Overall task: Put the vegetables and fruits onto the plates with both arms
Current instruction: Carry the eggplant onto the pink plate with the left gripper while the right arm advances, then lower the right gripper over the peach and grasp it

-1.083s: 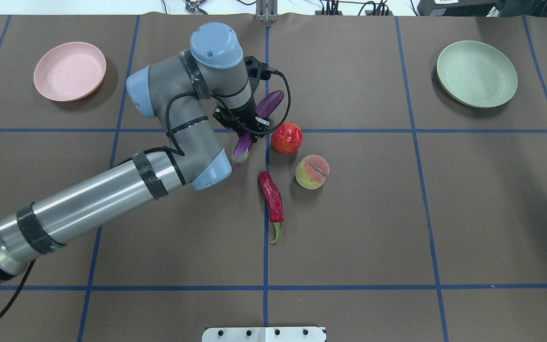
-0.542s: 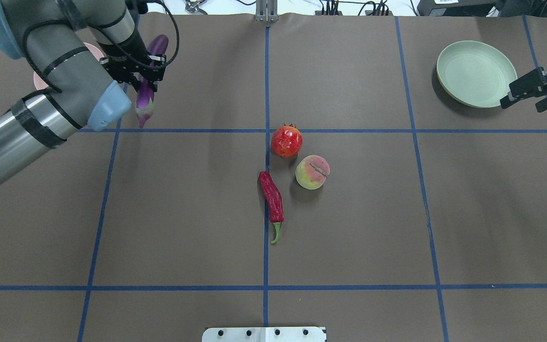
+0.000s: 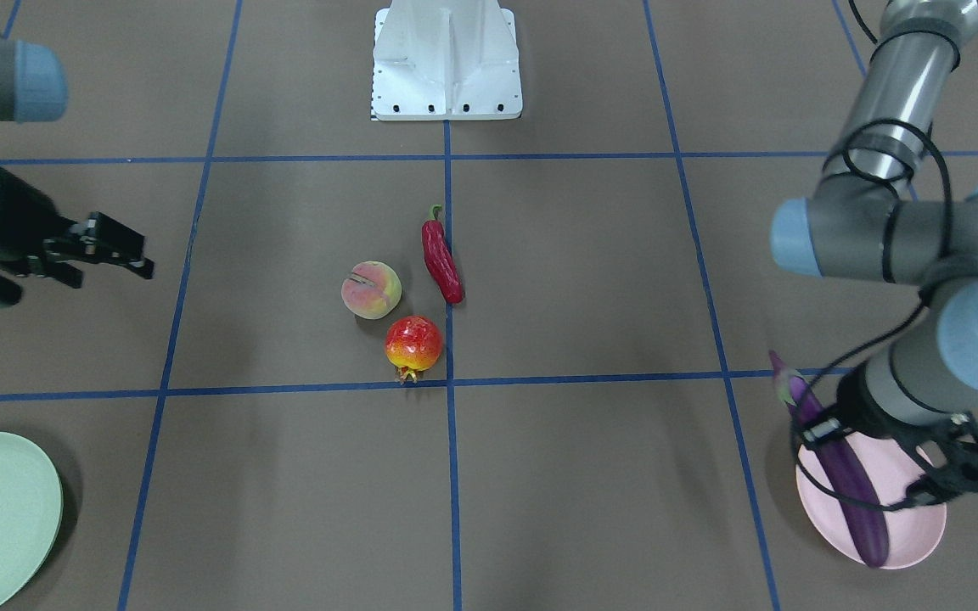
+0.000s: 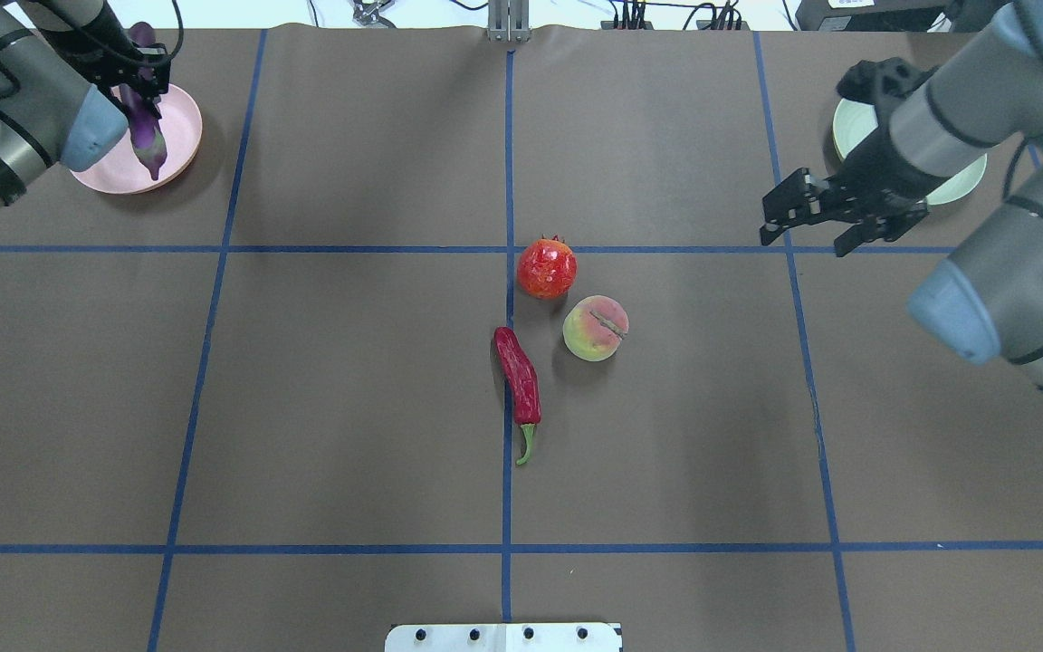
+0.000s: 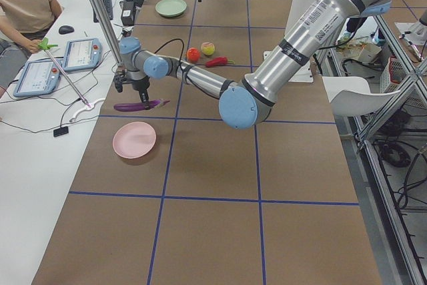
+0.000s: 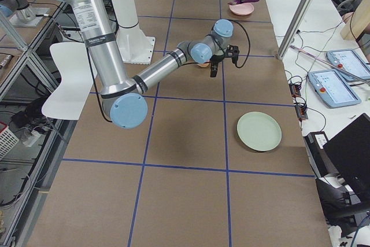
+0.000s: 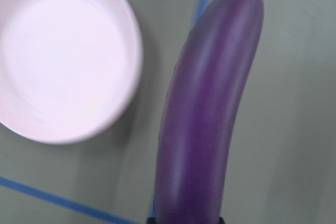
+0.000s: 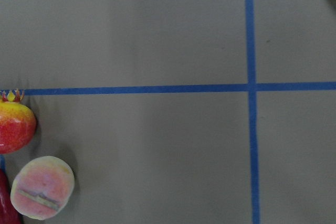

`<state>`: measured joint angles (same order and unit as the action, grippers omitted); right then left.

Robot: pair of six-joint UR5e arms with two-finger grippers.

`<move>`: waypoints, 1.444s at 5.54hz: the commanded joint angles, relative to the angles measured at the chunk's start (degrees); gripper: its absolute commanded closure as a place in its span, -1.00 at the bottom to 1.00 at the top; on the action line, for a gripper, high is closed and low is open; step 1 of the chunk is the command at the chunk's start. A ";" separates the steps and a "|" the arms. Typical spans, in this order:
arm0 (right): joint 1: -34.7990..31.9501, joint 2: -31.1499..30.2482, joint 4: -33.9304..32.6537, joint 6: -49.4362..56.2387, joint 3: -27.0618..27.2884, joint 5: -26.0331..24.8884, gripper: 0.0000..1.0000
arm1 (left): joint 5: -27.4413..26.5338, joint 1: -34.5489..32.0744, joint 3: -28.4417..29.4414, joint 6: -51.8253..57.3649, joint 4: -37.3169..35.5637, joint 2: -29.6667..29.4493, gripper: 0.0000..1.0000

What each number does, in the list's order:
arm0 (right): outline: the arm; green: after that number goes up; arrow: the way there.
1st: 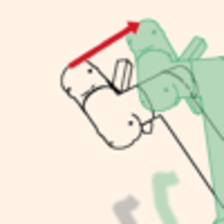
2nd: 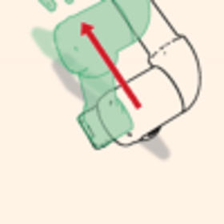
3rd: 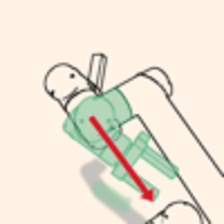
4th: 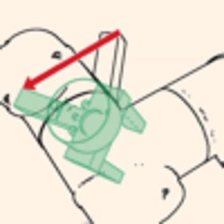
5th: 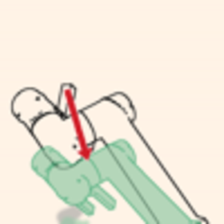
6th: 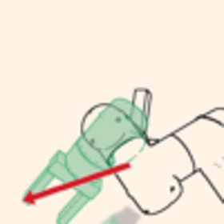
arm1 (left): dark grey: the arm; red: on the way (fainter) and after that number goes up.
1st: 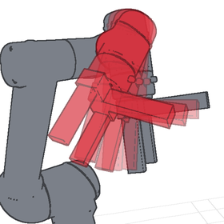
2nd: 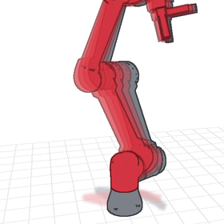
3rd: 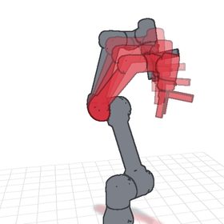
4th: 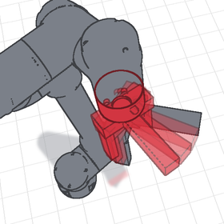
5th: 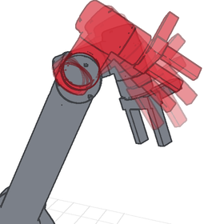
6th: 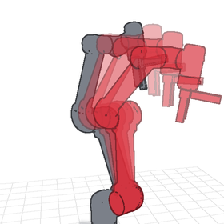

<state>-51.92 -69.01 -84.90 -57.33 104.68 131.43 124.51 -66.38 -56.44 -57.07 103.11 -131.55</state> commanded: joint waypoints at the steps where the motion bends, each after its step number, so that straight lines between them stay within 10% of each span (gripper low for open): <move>1: 10.22 4.31 2.44 -12.15 -0.52 -10.28 -1.00 | -0.23 -2.00 9.67 -2.51 6.74 -2.12 1.00; 3: 13.32 3.88 4.92 -15.78 -1.76 -13.65 -1.00 | -0.23 -1.65 15.02 -3.84 11.73 -3.80 0.68; 4: 14.03 4.23 4.92 -16.67 -2.37 -14.18 -1.00 | -0.14 -1.56 14.87 -3.66 12.80 -3.71 -0.98; 8: 17.53 6.60 8.86 -24.95 -4.04 -20.93 -1.00 | 0.21 -2.44 10.40 -6.21 16.42 -2.66 -1.00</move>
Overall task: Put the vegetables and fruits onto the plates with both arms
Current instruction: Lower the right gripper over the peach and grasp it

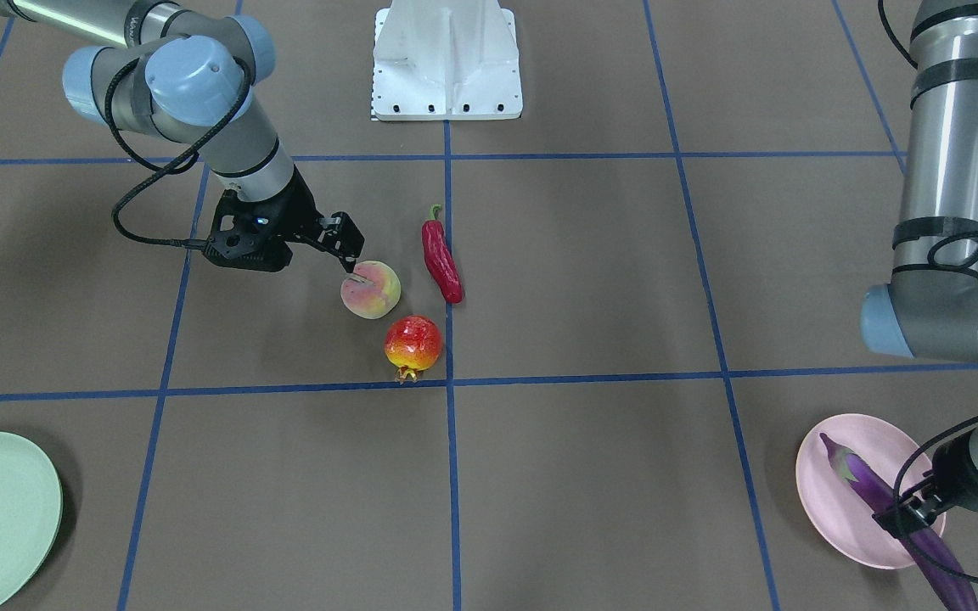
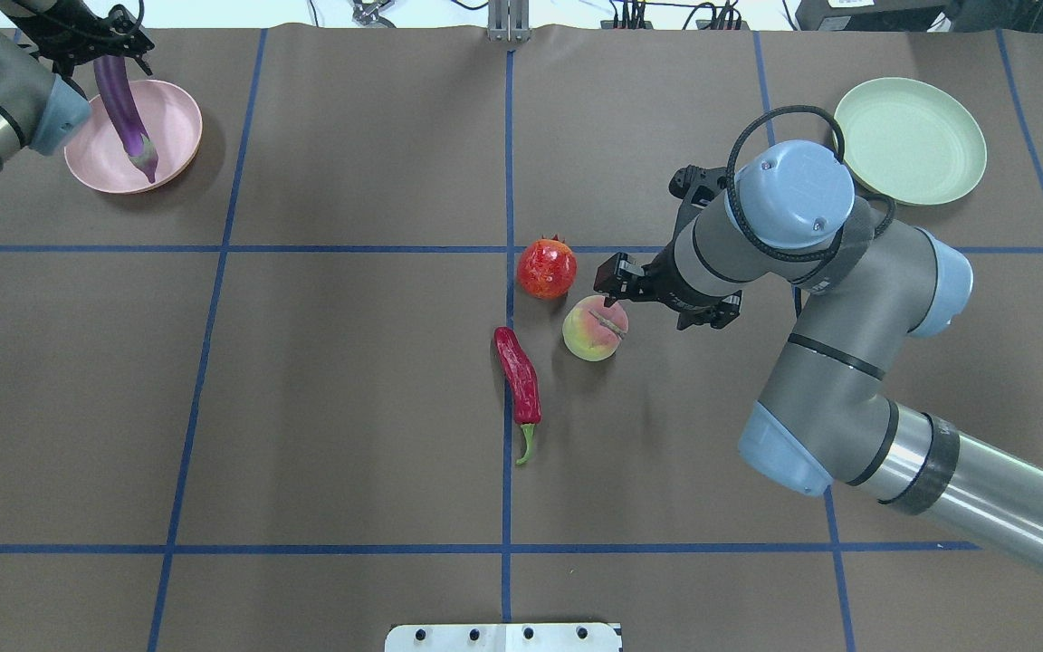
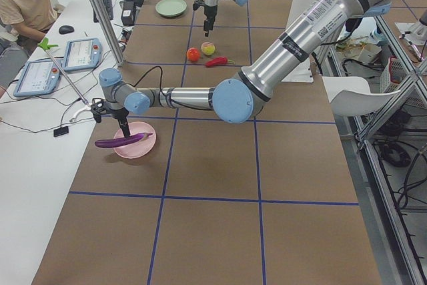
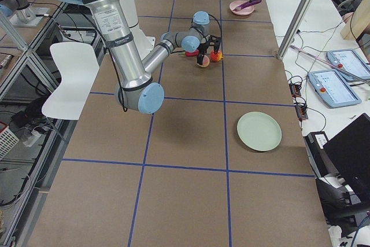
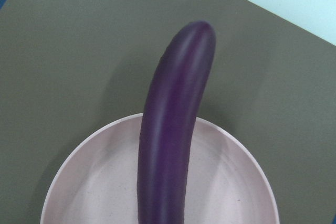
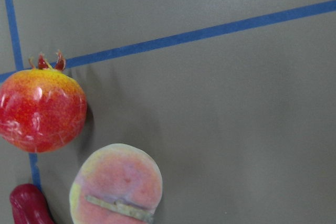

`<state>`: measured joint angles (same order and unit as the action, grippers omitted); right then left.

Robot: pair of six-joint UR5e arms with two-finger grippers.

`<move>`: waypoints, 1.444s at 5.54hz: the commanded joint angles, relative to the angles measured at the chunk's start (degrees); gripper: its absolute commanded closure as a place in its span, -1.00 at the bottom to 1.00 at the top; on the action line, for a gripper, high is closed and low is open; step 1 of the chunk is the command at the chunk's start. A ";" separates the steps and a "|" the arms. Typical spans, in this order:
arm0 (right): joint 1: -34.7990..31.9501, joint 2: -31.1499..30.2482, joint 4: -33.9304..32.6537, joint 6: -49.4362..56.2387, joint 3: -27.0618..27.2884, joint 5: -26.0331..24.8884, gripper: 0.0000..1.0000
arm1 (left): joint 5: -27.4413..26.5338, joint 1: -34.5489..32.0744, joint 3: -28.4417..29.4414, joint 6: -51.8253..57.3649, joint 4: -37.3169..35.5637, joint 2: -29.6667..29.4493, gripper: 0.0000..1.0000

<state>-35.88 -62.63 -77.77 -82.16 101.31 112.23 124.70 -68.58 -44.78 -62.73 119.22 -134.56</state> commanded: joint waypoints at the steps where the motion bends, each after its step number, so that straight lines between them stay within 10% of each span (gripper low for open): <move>1: 3.43 0.32 4.87 0.50 -1.55 -5.66 -1.00 | 0.02 -0.15 -1.45 -0.12 0.05 0.44 -1.00; 8: 3.71 2.34 9.65 -0.54 -6.92 -6.67 -1.00 | 0.02 0.03 -3.38 -0.02 -0.04 0.70 -1.00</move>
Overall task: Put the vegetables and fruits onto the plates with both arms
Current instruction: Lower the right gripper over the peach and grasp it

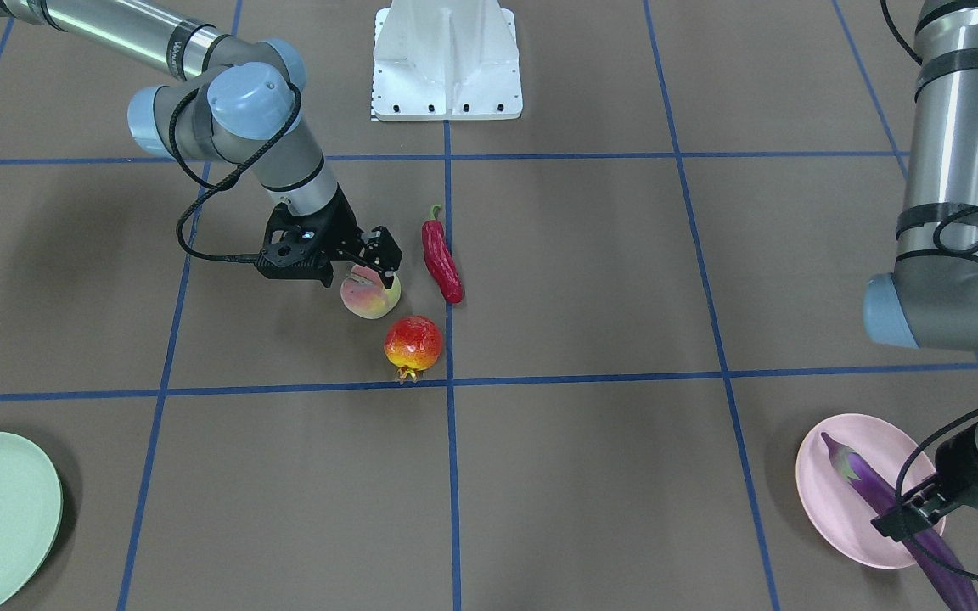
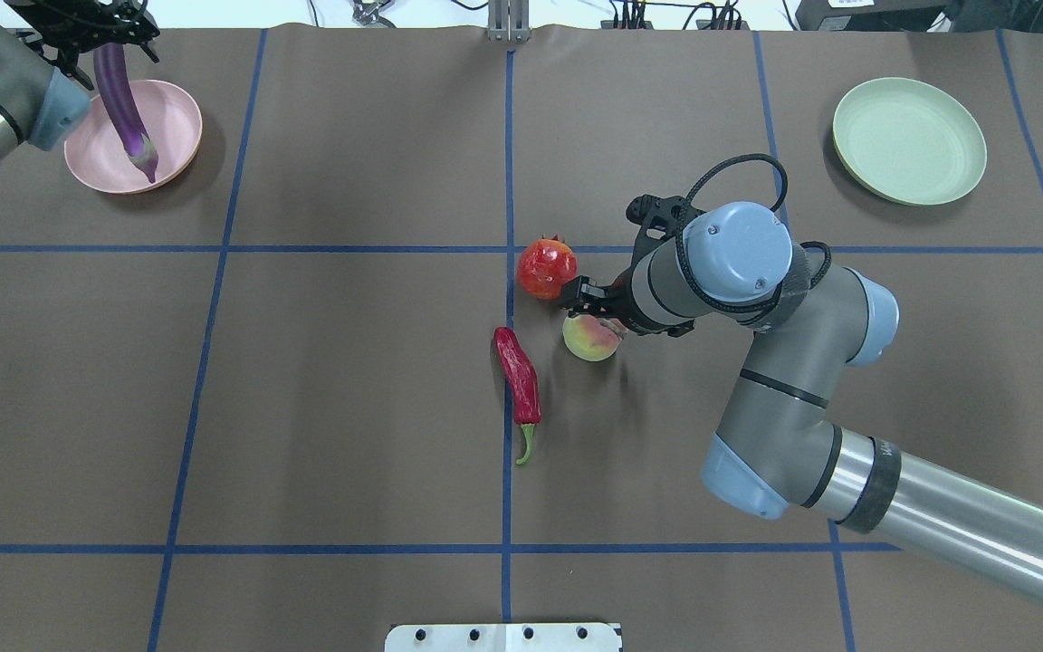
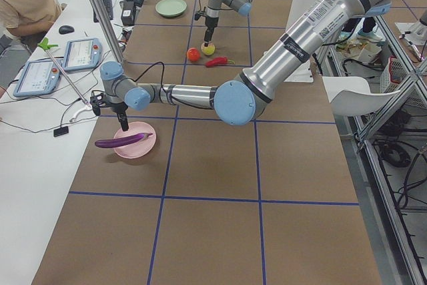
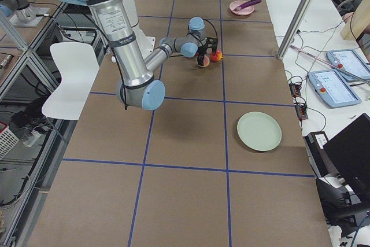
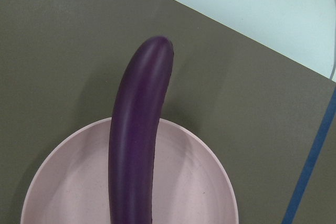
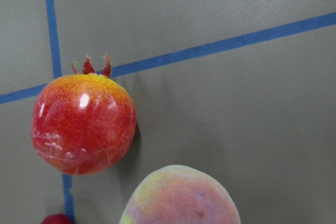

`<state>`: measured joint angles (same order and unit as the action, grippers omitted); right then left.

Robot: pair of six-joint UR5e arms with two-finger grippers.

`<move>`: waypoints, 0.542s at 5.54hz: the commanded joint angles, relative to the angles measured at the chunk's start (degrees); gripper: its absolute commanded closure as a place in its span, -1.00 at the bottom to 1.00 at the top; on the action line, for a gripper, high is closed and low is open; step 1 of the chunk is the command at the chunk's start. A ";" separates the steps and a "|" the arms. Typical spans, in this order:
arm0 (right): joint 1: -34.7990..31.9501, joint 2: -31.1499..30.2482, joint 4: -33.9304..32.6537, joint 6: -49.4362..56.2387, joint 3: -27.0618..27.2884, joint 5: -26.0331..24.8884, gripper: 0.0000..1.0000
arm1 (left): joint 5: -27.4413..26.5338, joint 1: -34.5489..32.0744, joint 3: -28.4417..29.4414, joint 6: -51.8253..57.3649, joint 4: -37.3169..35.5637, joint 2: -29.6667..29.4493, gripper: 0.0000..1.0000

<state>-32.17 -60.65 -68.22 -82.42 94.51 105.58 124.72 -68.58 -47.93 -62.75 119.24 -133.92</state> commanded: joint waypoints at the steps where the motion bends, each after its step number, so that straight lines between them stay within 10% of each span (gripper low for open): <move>1: 0.44 0.27 0.19 -0.29 -0.90 -0.02 -1.00 | 0.00 0.02 -0.50 0.00 -0.15 0.06 -1.00; 3: 0.70 0.36 0.19 -0.37 -1.52 -0.11 -1.00 | 0.00 0.02 -0.59 0.00 -0.15 0.06 -1.00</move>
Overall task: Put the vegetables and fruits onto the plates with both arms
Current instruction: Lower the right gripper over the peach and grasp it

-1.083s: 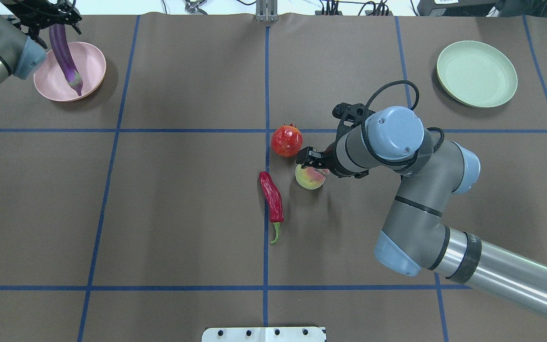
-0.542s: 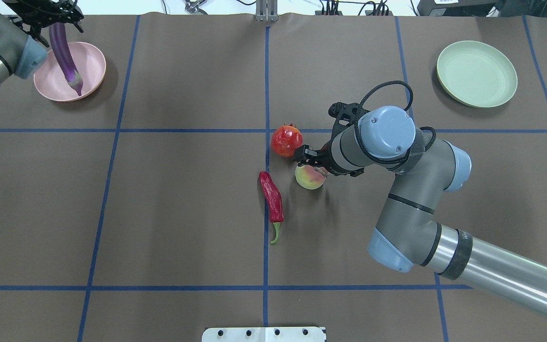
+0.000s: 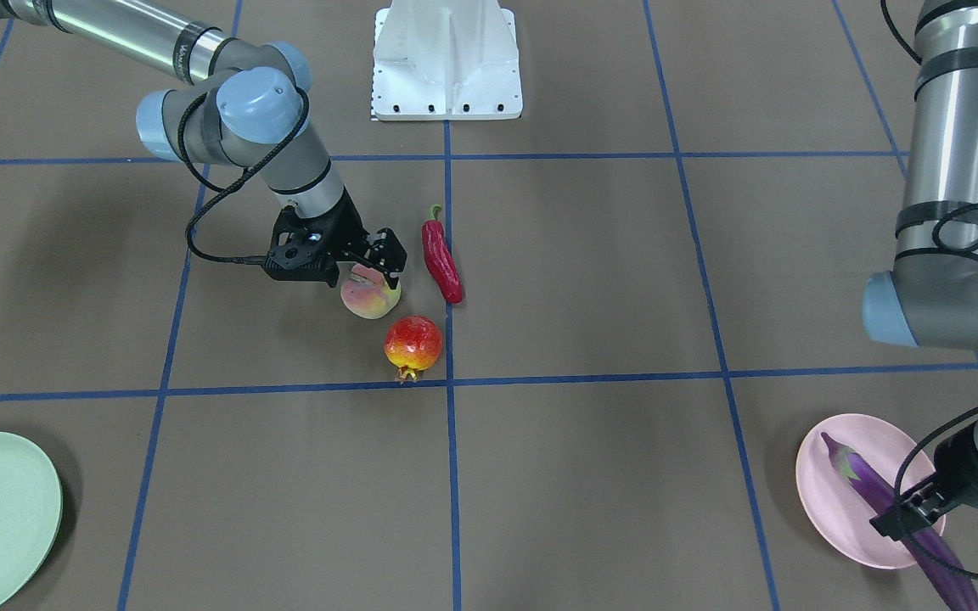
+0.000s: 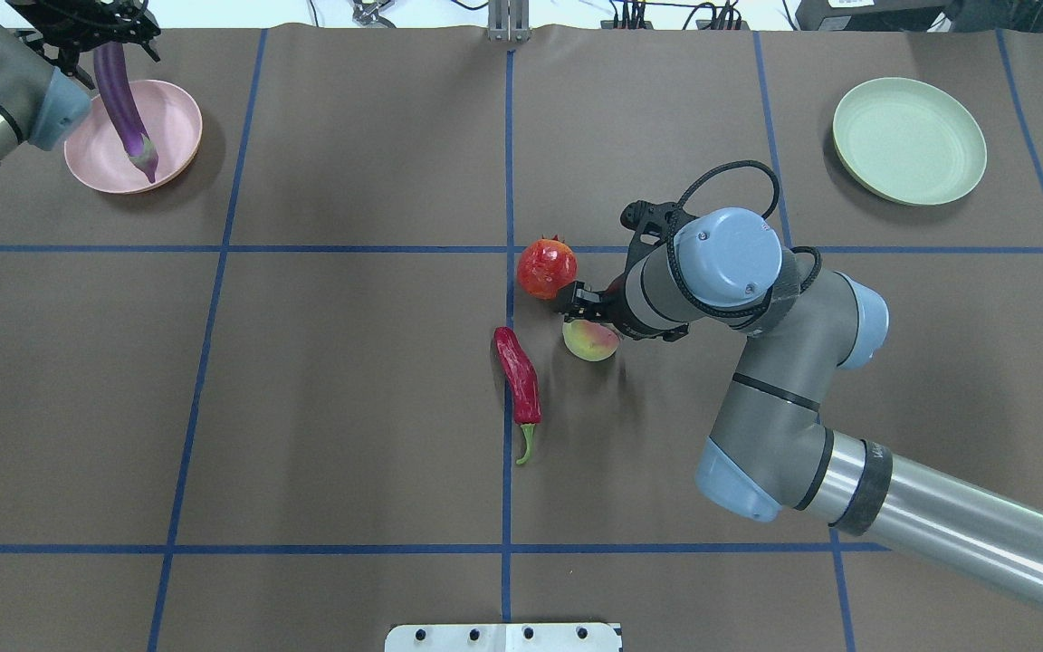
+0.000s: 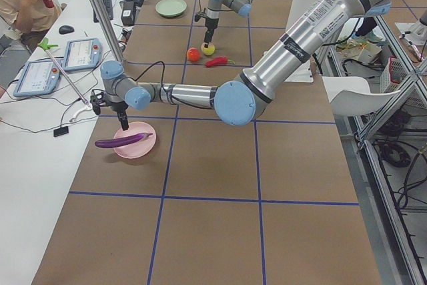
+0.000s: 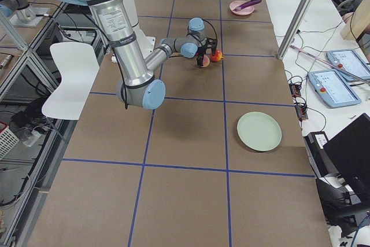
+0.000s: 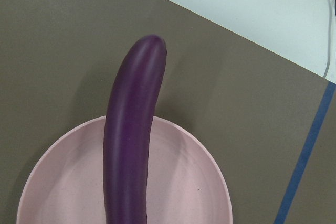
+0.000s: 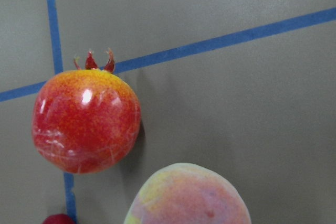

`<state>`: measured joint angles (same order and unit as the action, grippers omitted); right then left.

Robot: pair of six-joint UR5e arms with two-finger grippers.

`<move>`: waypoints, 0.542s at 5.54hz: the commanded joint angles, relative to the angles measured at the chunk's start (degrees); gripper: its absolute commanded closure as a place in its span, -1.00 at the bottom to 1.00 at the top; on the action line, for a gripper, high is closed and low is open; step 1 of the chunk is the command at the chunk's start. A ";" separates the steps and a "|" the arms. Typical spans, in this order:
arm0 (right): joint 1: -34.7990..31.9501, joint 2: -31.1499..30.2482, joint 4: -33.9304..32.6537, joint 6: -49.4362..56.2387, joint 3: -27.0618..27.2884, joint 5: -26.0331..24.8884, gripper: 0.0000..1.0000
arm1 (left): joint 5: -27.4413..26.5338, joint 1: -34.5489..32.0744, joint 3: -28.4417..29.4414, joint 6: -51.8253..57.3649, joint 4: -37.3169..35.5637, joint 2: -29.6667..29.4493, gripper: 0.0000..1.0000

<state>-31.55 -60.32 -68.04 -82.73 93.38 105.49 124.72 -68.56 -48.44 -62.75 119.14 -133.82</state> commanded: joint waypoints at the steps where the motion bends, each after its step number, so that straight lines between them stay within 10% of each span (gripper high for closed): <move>1: 0.08 0.29 0.01 -0.07 -0.39 -0.02 -0.99 | 0.00 0.00 -0.25 0.00 -0.05 0.05 -1.00; 3: 0.17 0.47 0.01 -0.24 -0.92 -0.02 -0.69 | 0.00 0.09 -0.34 -0.09 0.04 0.05 -1.00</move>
<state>-31.40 -59.98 -68.03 -82.85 92.58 105.47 124.72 -68.49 -48.74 -62.82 119.16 -133.78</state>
